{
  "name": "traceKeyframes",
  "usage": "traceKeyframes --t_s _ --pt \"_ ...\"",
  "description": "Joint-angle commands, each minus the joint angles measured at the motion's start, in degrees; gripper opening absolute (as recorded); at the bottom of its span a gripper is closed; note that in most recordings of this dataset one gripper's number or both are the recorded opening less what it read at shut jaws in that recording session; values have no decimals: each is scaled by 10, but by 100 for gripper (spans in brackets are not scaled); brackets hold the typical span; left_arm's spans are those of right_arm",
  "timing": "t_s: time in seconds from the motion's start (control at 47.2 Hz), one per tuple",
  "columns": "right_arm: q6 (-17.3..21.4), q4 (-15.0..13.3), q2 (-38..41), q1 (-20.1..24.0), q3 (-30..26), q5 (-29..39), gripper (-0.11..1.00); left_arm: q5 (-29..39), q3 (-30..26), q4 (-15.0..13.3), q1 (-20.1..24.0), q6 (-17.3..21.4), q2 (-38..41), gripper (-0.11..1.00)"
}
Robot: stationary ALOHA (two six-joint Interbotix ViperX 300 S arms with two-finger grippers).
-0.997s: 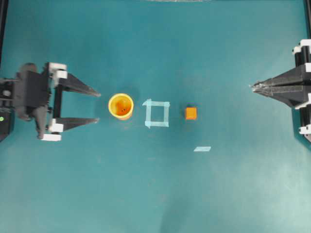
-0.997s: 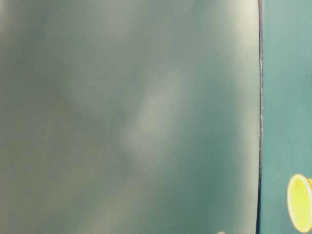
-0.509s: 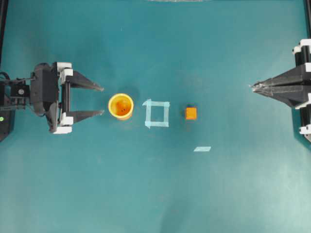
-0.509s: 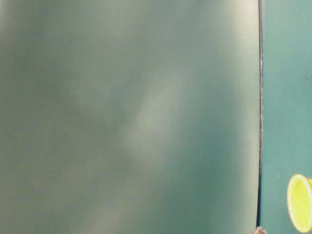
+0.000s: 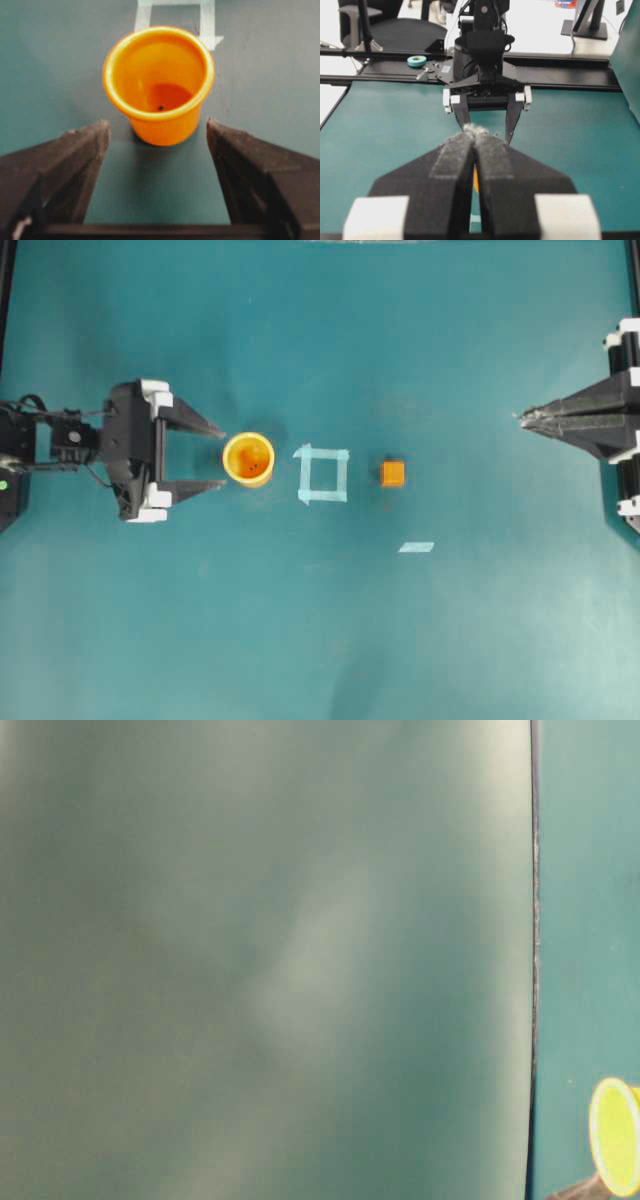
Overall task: Move the cup forward with left arm.
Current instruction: 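Advance the left gripper around the orange cup and close on it, then drag the held orange cup downward toward the near table edge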
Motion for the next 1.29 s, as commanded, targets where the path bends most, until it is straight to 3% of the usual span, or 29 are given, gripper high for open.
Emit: traceKeyframes --t_s 0.0,0.615,0.827,0.975,1.272 --pt "0 -1 1 -1 -19 0 0 0 -16 2 -4 -1 4 77" --pt "-1 -2 2 -1 -30 11 0 -18 -80 2 -4 0 85 77" --pt "-1 -2 3 -1 -31 16 0 -18 -79 2 -4 1 86 75" --pt "-1 -2 4 -1 -31 17 0 -18 -76 2 -4 4 84 65" --pt "0 -2 3 -1 -31 17 0 -16 -76 1 -13 3 67 65"
